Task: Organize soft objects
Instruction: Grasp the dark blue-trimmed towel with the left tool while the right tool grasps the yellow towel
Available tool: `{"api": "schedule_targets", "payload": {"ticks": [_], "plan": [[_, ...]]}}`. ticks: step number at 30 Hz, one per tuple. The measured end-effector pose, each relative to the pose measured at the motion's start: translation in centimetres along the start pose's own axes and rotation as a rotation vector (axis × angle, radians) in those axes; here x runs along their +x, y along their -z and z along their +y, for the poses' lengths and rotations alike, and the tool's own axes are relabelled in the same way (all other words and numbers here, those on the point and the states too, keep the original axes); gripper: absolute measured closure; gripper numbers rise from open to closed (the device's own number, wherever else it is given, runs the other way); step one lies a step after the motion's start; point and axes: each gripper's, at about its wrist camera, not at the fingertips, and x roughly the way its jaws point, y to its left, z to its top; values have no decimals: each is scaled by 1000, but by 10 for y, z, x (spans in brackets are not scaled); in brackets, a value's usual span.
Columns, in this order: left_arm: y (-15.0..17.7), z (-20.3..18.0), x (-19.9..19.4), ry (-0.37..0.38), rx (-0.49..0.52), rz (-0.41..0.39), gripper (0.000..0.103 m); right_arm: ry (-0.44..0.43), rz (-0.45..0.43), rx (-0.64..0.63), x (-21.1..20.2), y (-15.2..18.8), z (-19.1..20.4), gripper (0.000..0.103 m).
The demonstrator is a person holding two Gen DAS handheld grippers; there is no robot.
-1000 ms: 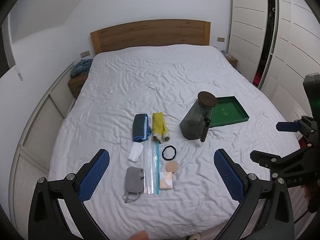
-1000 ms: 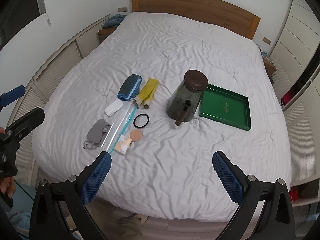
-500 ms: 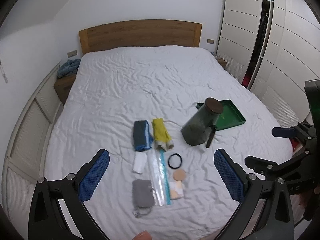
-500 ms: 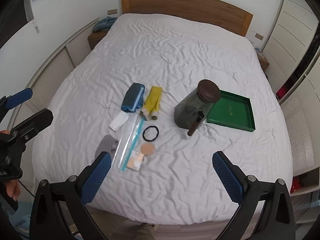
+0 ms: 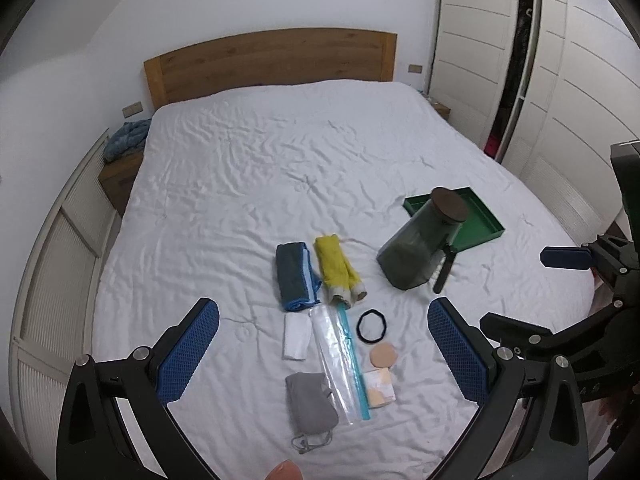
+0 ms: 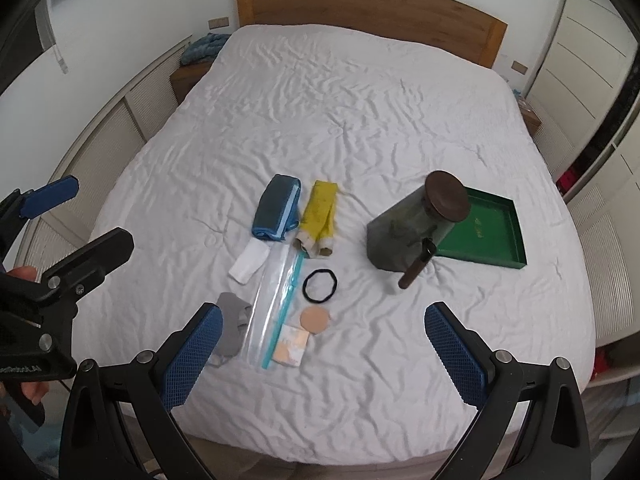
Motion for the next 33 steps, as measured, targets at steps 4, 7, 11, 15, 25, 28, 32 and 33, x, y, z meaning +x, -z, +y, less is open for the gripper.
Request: {"api": "schedule_targets", "payload": {"ticks": [4,7,11,15,25,28,32,33], "plan": [[-2,8,32,-13,-48,41,1,-49,6,-22,43,-13,-11,0],[-1,18,73,-50,-74,81,1,-78,34,-26,97,-26,-22,0],[3,34,146,-91,-80,143,1,-92,76,-38,184,-45,-30,0],[9,42,221,-108,-75,211,1,-79,107,-58,268,-62,-26,0],[4,45,366,-106,-49,348,1,-81,137,-36,422,-86,-30,0],[2,46,394,-101,-52,383,1,-78,139,-6,452,-91,-36,0],[-4,50,418,-115,-55,402,1,-96,144,25,484,-98,-41,0],[-5,51,423,-120,-57,411,1,-101,147,28,490,-99,-40,0]]}}
